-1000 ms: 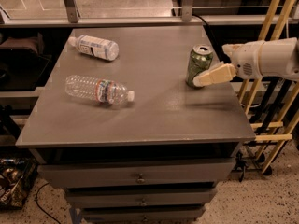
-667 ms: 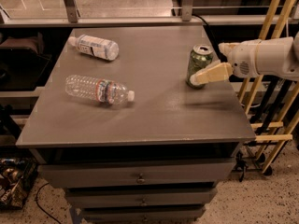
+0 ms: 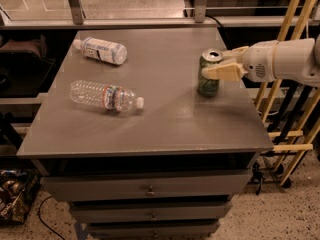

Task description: Move green can near blue plastic bottle

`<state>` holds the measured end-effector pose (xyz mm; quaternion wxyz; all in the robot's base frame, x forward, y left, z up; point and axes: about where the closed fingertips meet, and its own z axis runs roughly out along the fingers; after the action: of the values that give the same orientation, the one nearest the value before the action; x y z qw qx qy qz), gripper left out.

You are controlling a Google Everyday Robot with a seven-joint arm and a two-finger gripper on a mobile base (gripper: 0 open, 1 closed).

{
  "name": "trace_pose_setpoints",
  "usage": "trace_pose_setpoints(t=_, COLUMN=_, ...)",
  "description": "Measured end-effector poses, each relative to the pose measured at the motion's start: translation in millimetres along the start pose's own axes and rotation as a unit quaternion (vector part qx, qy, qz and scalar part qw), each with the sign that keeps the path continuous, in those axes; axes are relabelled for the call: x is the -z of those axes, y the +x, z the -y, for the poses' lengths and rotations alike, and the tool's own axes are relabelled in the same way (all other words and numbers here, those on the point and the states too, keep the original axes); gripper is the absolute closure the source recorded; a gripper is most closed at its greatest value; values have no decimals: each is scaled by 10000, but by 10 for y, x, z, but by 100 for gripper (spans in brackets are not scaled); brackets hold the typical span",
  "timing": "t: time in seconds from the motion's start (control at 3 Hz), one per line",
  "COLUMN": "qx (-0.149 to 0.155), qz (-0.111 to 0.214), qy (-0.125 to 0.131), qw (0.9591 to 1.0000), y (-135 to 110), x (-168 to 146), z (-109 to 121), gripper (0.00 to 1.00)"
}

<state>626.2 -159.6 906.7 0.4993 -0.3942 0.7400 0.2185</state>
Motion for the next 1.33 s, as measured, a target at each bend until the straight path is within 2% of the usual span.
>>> trace_pose_setpoints(t=0.67, qx=19, qz=310, qy=-209, qw=9993, y=-200, x=-32, z=-162, gripper=89)
trace_pose_setpoints(t=1.0, qx=24, qz=323, qy=-232, qw=9992, y=-216, x=-48, z=-180, gripper=100)
trace_pose_setpoints(t=1.33, qx=24, qz=337, qy=-270, qw=9991, y=-227, x=-111, z=-182, gripper=100)
